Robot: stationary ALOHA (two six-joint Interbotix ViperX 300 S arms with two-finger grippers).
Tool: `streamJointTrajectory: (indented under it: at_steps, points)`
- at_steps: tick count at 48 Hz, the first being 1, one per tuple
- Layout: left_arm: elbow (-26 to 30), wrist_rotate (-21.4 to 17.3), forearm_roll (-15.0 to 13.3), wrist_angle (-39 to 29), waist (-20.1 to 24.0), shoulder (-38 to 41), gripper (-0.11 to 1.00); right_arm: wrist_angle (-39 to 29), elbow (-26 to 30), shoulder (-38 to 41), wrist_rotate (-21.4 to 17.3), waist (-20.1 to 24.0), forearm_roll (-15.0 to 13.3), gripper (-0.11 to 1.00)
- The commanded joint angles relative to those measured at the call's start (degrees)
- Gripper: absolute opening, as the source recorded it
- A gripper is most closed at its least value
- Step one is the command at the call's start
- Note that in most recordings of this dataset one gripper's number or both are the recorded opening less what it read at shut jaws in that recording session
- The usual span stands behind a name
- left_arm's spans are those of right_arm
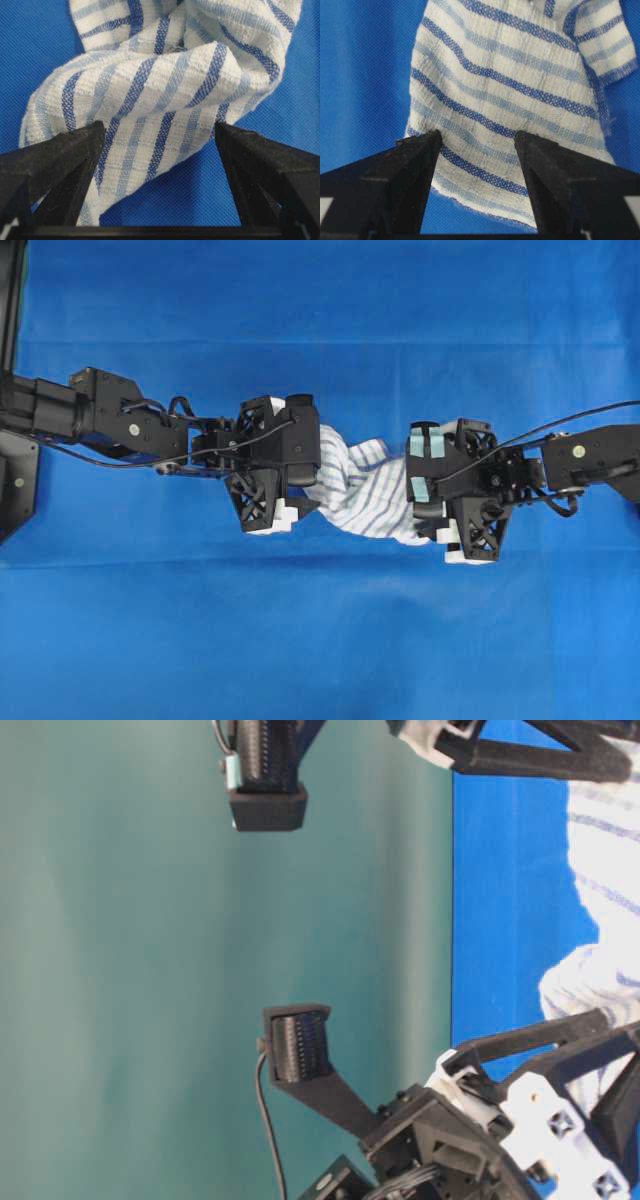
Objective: Lift the towel with both arms.
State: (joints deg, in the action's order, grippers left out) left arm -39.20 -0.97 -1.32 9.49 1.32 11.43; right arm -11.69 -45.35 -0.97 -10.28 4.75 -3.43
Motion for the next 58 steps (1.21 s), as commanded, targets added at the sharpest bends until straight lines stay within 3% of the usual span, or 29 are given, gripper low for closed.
streamJointTrajectory:
  at_steps: [1, 10, 14, 17, 25, 29, 44, 58]
  points:
    - [1.05, 0.09, 0.09, 0.53, 0.26, -0.26, 0.90, 0.97, 0.44, 0.18, -0.09, 0.18, 0.18, 0.64]
    - [1.32, 0.09, 0.09, 0.44, 0.44, -0.26, 0.87, 1.05, 0.53, 1.58, -0.09, 0.00, 0.26, 0.64]
    - [1.58, 0.18, 0.09, 0.18, 0.70, -0.18, 0.79, 1.49, 0.70, 1.67, -0.09, -0.18, 0.26, 0.61]
    - [1.58, 0.18, 0.00, 0.09, 0.70, -0.18, 0.64, 1.85, 0.70, 1.67, -0.09, -0.53, 0.26, 0.52]
    - [1.49, 0.09, 0.00, -0.35, 0.70, -0.26, 0.15, 1.67, 0.62, 1.58, -0.09, -0.97, 0.26, 0.06]
    - [1.49, 0.18, 0.00, -0.79, 0.79, -0.53, 0.01, 1.67, 0.70, 1.32, -0.09, -1.05, 0.26, 0.03]
    - [1.67, 0.00, 0.09, -4.22, 0.79, -5.36, 0.01, 1.23, 1.93, -5.10, 0.00, -1.14, 0.26, 0.03]
    - [5.45, 0.09, 0.00, -13.97, 0.62, -15.91, 0.01, -3.69, 5.71, -14.50, 0.00, -1.23, 0.00, 0.03]
